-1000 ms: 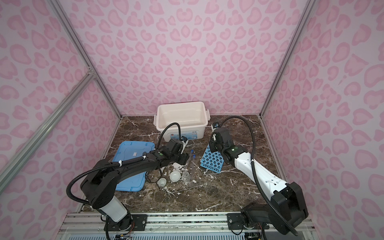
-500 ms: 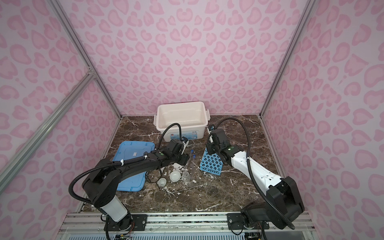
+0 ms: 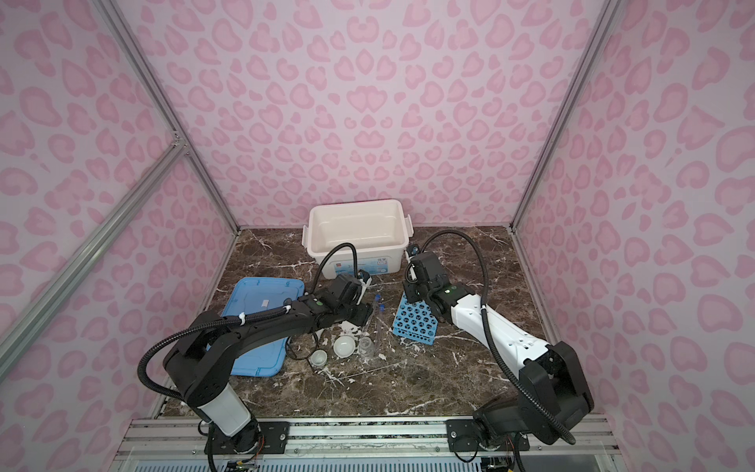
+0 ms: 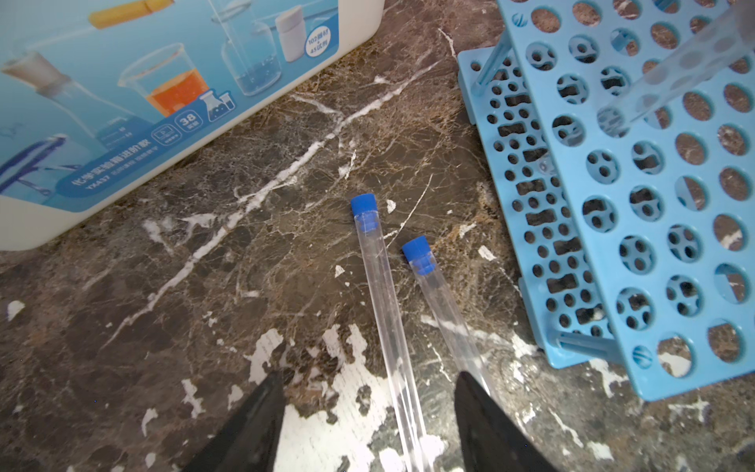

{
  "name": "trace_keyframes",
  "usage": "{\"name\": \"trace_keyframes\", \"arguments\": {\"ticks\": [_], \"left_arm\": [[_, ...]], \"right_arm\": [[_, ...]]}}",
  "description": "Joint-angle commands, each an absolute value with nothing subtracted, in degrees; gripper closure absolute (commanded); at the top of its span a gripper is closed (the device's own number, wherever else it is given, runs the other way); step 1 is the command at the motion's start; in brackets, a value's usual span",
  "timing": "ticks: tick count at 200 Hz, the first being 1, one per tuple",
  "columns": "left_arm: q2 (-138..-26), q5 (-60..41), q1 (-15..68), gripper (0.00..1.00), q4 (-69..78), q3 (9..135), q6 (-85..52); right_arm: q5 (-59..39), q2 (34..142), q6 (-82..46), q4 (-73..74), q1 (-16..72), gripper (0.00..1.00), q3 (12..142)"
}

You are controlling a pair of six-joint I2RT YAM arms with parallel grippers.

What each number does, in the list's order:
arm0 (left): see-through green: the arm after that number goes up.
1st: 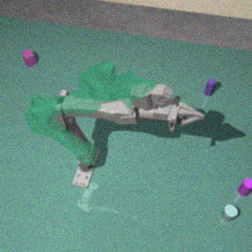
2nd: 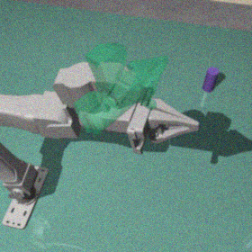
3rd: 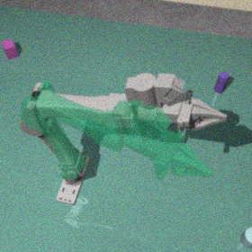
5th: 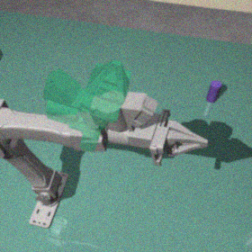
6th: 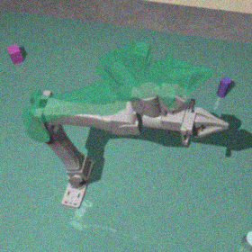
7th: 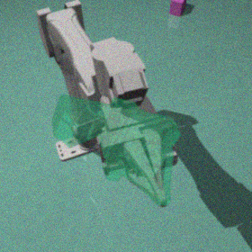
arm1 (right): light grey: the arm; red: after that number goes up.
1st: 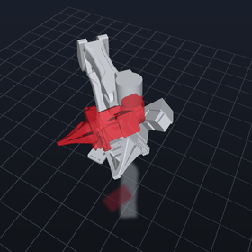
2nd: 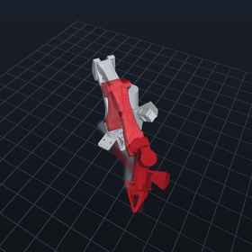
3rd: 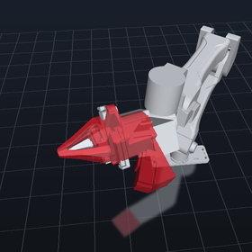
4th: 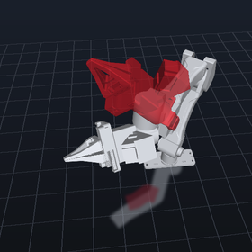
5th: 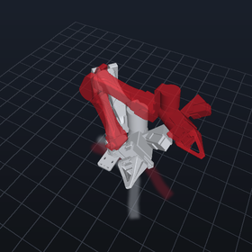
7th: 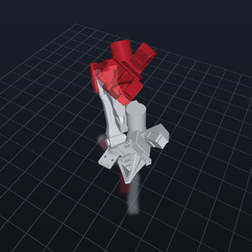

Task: Organize the chemistry lab equipment
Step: 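Lower the tube into a rack hole with the right gripper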

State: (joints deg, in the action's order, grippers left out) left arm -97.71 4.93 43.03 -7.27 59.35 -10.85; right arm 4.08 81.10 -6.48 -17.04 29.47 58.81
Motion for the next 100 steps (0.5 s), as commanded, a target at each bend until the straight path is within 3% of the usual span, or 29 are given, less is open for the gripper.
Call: {"name": "trace_keyframes", "arguments": {"ticks": [1, 100], "left_arm": [[-98.17, 5.11, 43.06, 0.32, -7.15, 60.21, -11.12], [-98.41, 5.11, 43.15, 0.32, -7.21, 60.12, -11.08]], "right_arm": [[4.83, 81.57, -6.40, -18.91, 29.48, 0.88, 58.66], [5.45, 82.78, -6.76, -21.26, 29.46, 0.87, 60.24]]}}
